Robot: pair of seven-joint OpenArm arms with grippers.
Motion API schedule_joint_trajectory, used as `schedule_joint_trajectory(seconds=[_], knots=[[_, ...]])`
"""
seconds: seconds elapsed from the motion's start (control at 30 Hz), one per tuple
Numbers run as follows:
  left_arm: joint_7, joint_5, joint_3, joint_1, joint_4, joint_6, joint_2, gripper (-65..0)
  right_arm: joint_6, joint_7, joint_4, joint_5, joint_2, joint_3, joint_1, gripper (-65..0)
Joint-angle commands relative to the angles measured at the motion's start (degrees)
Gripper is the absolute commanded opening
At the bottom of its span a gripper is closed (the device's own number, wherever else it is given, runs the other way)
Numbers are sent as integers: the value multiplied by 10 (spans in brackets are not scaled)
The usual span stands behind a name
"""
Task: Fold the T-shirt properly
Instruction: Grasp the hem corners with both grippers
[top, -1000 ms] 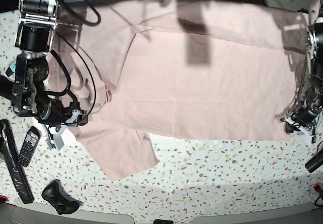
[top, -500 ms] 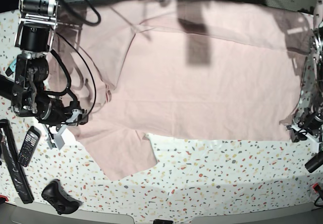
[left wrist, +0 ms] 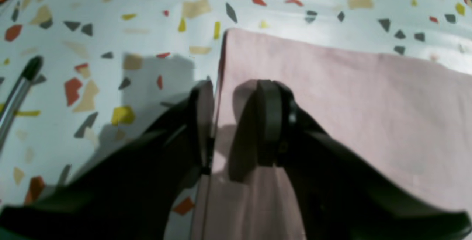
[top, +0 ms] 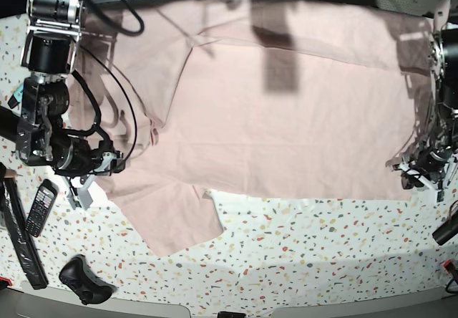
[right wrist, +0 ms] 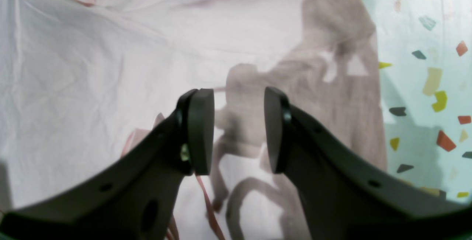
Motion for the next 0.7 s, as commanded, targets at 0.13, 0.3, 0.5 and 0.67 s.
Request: schedule_joint_trajectory(seconds=[0.13, 0.3, 0.5, 0.67], knots=[[10, 6, 0, 0, 7, -24, 3, -461, 2, 10, 9, 8, 8, 4, 16, -427], [10, 6, 0, 12, 7, -51, 20, -614, 2, 57, 9, 7, 8, 4, 16, -427], [-5, 6, 0, 22, 7, -57, 25, -650, 2, 136, 9, 7, 8, 4, 21, -427], [-9, 6, 0, 22, 7, -57, 23, -650, 3, 152, 7, 5, 8, 3, 50, -341]])
